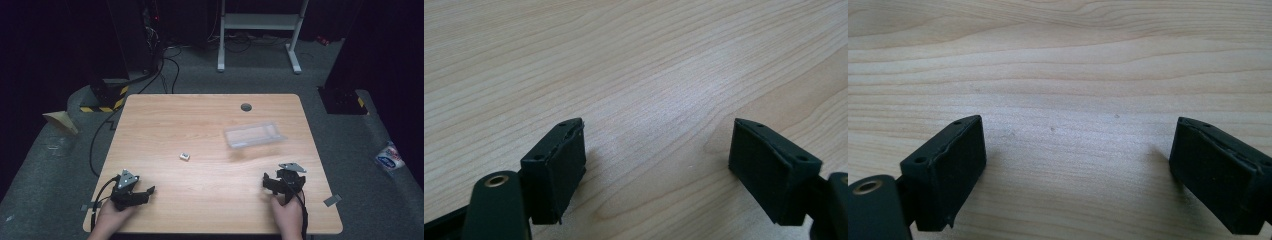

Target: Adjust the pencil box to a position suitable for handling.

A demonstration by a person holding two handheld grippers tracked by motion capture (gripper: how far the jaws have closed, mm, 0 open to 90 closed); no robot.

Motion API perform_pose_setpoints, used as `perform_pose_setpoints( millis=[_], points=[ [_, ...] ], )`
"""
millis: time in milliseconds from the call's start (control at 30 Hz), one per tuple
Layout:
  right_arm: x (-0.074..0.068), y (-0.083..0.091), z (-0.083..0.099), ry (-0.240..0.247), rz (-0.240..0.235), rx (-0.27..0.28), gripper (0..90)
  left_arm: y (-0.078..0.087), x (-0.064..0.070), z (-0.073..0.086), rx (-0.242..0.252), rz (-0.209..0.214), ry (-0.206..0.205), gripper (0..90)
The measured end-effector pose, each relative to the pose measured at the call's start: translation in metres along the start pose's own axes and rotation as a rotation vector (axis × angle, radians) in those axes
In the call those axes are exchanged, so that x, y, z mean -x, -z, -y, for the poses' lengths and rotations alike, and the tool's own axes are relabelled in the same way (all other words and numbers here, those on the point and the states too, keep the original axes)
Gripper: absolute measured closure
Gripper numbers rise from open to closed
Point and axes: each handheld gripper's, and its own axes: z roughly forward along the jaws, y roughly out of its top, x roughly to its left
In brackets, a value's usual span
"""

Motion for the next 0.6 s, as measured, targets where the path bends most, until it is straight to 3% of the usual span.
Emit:
perform_pose_setpoints(
  millis=[333, 533, 600],
  points=[
    [-0.0005, -0.0001, 0.0, 0.009, -0.011, -0.001, 7.6, 0.0015, 0.0016, 0.0014, 0.002, -0.008, 0.011, 23.4],
    [-0.0023, 0.004, 0.0042, 0.038, -0.039, 0.0, 7.6, 0.0012, 0.0013, 0.0013, 0.003, -0.003, 0.011, 23.5],
    [-0.0037, 0.0058, 0.0059, 0.075, -0.069, 0.002, 8.4, 0.0009, 0.001, 0.0011, 0.004, 0.001, 0.008, 23.5]
  ],
)
